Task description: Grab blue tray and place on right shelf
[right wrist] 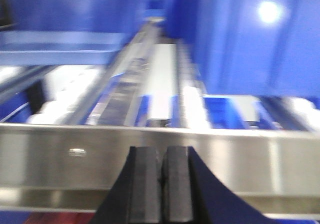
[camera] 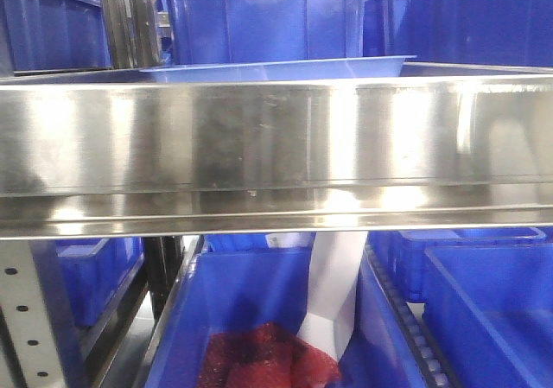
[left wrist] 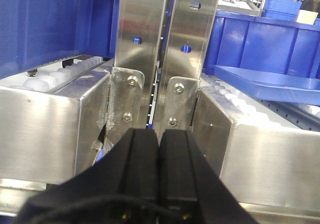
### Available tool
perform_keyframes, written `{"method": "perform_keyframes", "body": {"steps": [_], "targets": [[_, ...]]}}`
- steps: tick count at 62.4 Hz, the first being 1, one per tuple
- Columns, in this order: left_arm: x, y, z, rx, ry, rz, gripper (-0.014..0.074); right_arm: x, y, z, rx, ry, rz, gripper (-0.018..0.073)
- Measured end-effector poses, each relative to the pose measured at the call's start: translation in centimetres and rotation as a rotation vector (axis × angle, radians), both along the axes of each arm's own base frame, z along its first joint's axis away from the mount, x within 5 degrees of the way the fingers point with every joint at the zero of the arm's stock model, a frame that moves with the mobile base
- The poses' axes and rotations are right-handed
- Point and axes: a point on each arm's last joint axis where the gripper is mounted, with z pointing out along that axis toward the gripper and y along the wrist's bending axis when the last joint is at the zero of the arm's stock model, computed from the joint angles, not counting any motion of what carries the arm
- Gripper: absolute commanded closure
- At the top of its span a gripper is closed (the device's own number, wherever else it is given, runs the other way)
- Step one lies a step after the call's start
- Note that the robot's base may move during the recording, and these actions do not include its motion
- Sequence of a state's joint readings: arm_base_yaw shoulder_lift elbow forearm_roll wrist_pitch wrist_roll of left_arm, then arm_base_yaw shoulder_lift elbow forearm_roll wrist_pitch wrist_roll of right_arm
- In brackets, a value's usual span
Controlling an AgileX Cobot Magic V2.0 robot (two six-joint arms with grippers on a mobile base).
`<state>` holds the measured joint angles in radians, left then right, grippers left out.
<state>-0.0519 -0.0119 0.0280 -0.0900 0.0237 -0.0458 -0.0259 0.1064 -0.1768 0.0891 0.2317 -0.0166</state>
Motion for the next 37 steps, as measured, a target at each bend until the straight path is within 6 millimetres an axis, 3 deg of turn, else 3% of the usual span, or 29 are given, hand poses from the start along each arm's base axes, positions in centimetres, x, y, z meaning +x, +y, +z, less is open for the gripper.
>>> {"method": "perform_keyframes", "body": {"steps": [15, 37], "targets": [[0.0, 0.0, 0.0, 0.000, 0.000, 0.000, 0.0645, -0.2, -0.4, -4.8, 0.033, -0.042, -0.079, 0.0501], [0.0, 0.0, 0.0, 0.000, 0.000, 0.000, 0.0645, -0.2, -0.5, -5.1, 0.030, -0.041, -0.081, 0.0501]]}}
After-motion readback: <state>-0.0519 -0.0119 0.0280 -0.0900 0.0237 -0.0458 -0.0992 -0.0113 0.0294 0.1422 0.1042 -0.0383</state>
